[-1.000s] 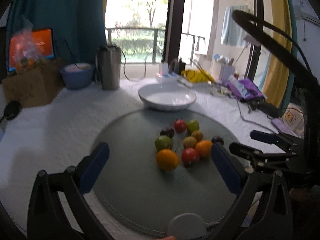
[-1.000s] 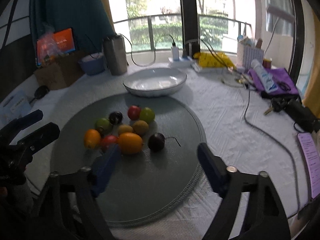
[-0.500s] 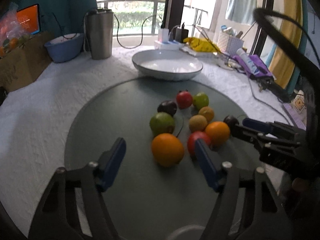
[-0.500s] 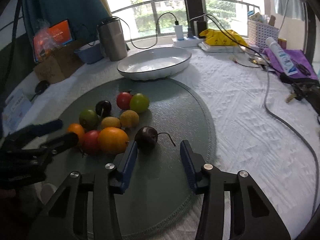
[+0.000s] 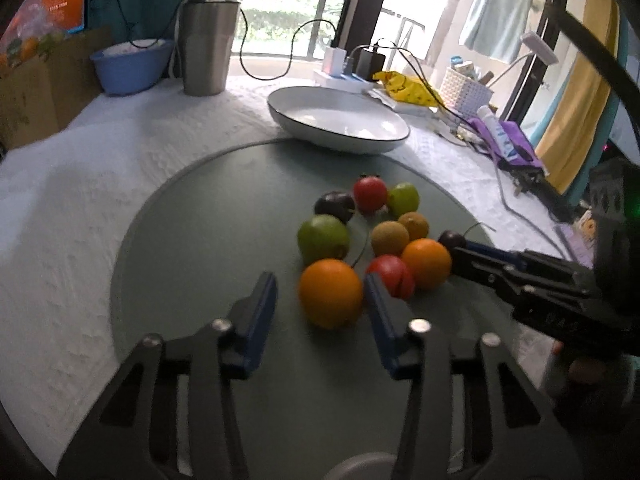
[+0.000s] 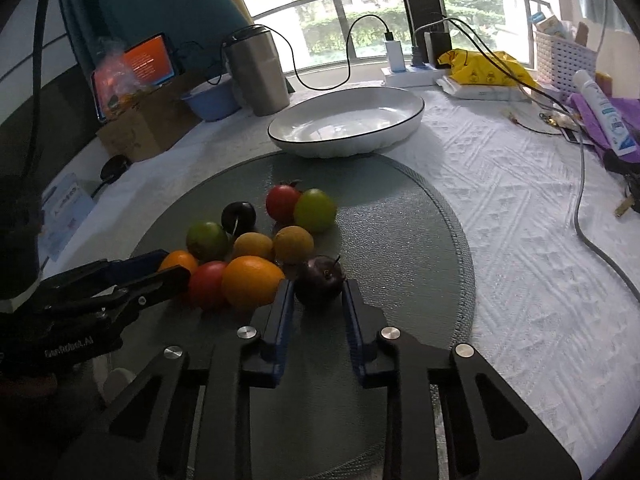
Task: Organize fruits
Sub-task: 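Grasp the large orange with the left tool while the right tool grasps the dark plum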
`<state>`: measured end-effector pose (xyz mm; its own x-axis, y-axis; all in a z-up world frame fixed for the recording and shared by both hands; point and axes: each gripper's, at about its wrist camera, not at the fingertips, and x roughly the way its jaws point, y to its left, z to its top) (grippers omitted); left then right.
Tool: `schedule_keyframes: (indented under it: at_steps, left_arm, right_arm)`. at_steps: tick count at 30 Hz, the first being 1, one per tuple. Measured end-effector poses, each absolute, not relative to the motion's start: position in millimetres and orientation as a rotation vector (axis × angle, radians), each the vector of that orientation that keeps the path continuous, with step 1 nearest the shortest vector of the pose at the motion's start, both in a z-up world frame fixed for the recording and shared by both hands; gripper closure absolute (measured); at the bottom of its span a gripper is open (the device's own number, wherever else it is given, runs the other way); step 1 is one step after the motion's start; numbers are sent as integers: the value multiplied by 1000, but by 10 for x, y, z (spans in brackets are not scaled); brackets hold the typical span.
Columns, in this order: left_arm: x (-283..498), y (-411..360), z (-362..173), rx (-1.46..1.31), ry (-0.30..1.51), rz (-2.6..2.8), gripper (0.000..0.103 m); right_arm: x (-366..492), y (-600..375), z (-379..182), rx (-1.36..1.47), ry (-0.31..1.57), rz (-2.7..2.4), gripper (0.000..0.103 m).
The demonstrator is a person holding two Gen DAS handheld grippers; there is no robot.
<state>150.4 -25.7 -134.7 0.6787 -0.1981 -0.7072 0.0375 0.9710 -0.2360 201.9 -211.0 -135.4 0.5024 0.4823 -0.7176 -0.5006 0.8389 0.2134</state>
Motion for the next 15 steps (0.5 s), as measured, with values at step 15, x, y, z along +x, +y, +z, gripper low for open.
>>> schedule_keyframes:
  at_steps: [15]
  left_arm:
    - [1476, -288, -1167, -193, 776, -158, 68]
  right_arm:
    - [1981, -2191, -1201, -16, 810, 595, 86]
